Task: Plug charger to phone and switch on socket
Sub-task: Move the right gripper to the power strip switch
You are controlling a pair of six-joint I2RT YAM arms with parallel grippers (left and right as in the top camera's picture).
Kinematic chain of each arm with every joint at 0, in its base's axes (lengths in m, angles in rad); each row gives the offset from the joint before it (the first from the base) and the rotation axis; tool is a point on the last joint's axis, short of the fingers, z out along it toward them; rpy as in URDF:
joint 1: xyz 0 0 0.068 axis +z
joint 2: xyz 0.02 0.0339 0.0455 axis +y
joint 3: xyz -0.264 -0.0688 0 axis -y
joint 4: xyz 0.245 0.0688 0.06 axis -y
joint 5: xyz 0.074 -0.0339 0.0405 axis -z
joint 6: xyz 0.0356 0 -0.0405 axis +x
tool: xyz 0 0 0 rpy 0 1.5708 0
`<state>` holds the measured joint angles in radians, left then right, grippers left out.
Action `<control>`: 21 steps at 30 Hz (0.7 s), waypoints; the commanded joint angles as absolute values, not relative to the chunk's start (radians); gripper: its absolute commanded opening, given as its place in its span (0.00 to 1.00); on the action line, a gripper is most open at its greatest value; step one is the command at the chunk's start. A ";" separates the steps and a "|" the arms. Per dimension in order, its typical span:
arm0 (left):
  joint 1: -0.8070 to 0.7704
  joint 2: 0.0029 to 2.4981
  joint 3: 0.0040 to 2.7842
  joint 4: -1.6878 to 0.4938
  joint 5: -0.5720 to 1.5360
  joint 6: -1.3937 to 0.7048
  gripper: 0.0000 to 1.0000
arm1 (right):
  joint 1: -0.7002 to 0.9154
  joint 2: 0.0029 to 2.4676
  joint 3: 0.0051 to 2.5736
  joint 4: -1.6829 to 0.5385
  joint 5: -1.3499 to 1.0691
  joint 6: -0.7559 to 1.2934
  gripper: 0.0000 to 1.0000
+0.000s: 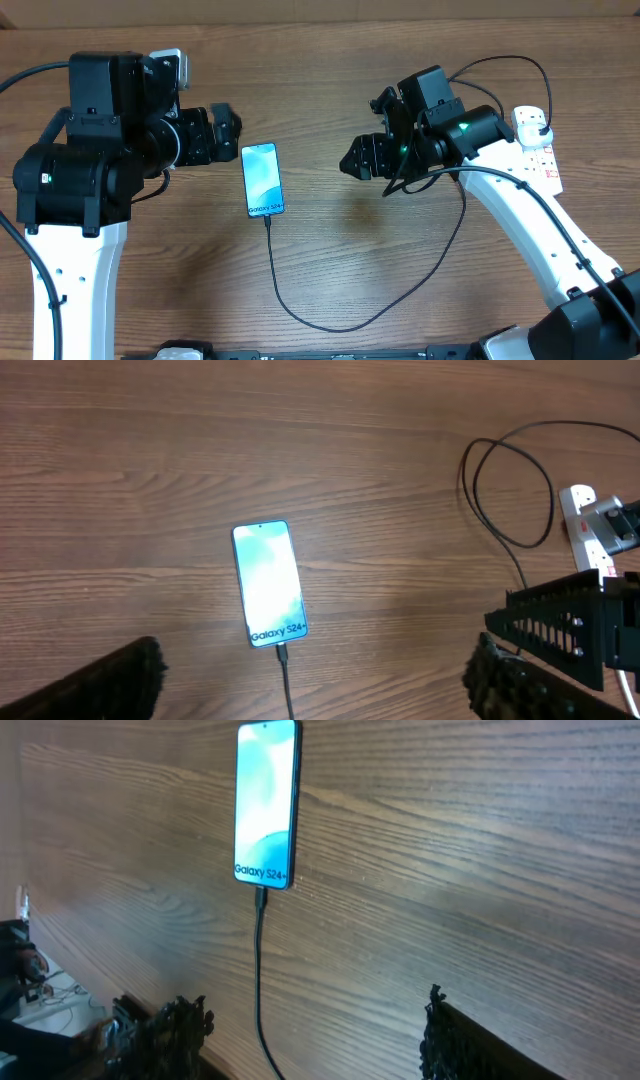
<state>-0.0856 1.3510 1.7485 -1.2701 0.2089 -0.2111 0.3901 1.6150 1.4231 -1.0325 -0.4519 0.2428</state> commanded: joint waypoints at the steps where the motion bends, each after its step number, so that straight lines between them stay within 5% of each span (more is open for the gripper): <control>1: -0.088 1.352 1.770 -1.272 0.221 -0.217 1.00 | 0.354 1.593 1.493 -1.056 -0.445 0.227 0.72; 15: -0.088 1.353 1.770 -1.272 0.221 -0.217 1.00 | 0.159 1.593 1.808 -1.290 -0.382 0.188 0.59; 20: -0.088 1.353 1.770 -1.272 0.221 -0.217 1.00 | 0.063 1.593 1.895 -1.320 -0.382 0.190 0.29; 21: -0.088 1.353 1.770 -1.272 0.221 -0.217 1.00 | 0.020 1.593 1.907 -1.324 -0.382 0.203 0.16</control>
